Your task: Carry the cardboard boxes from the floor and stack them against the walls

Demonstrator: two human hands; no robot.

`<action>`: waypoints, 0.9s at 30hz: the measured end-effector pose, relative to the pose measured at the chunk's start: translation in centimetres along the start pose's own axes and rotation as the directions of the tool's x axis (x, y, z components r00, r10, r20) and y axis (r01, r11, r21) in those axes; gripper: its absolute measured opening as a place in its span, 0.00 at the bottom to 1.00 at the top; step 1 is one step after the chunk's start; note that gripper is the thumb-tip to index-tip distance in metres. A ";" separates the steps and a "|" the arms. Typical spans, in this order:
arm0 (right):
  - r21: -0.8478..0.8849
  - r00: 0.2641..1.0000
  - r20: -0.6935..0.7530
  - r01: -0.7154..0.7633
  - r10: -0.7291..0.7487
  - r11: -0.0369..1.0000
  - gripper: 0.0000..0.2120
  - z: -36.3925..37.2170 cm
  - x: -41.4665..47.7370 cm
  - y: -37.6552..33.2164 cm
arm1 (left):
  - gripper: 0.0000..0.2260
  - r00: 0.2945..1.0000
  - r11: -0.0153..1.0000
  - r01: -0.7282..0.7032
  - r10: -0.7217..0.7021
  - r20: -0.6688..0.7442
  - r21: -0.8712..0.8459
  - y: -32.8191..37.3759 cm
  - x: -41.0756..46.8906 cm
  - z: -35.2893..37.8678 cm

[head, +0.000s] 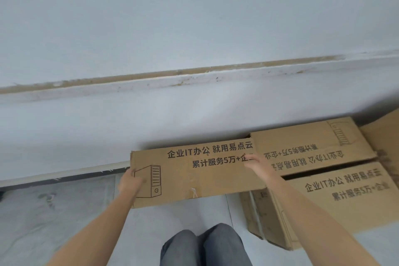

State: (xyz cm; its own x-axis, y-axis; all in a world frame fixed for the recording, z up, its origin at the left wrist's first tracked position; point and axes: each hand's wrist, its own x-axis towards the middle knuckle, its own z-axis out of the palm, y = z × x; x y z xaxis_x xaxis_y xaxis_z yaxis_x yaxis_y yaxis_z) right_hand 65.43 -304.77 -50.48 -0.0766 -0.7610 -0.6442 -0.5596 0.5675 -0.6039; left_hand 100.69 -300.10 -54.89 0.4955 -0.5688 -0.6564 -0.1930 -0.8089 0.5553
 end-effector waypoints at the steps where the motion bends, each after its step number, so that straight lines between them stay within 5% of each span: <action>1: 0.044 1.000 -0.007 0.005 -0.004 0.999 0.18 -0.4 -1.6 -0.7 | 0.27 1.000 1.000 -0.005 0.005 0.021 -0.014 0.9 -1.5 -0.5; 8: 0.369 0.990 -0.138 0.045 0.006 0.928 0.12 -5.1 -15.5 -3.8 | 0.18 0.960 0.968 -0.240 0.225 0.165 0.075 8.3 -13.3 -2.3; 13: 0.499 0.924 -0.376 0.135 0.074 0.856 0.13 -8.4 -25.8 -3.8 | 0.14 0.817 0.854 -0.513 0.454 0.356 0.089 13.2 -20.6 -2.2; 20: 0.531 0.632 -0.728 0.275 0.265 0.801 0.12 -7.4 -37.5 -2.1 | 0.12 0.502 0.659 -0.750 0.624 0.599 -0.058 19.4 -27.1 -1.7; 27: 0.575 0.340 -0.807 0.266 0.483 0.774 0.13 0.7 -46.3 -2.2 | 0.12 0.160 0.446 -0.883 0.578 0.800 -0.145 19.6 -32.2 -0.5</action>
State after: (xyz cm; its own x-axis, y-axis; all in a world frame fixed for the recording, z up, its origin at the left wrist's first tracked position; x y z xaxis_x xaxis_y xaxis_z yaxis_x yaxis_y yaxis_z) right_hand 70.76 -270.52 -19.65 -0.9621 -0.2386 -0.1320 0.0211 0.4176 -0.9084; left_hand 81.39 -297.57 -22.57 -0.7099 -0.6773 -0.1932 -0.4008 0.1629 0.9016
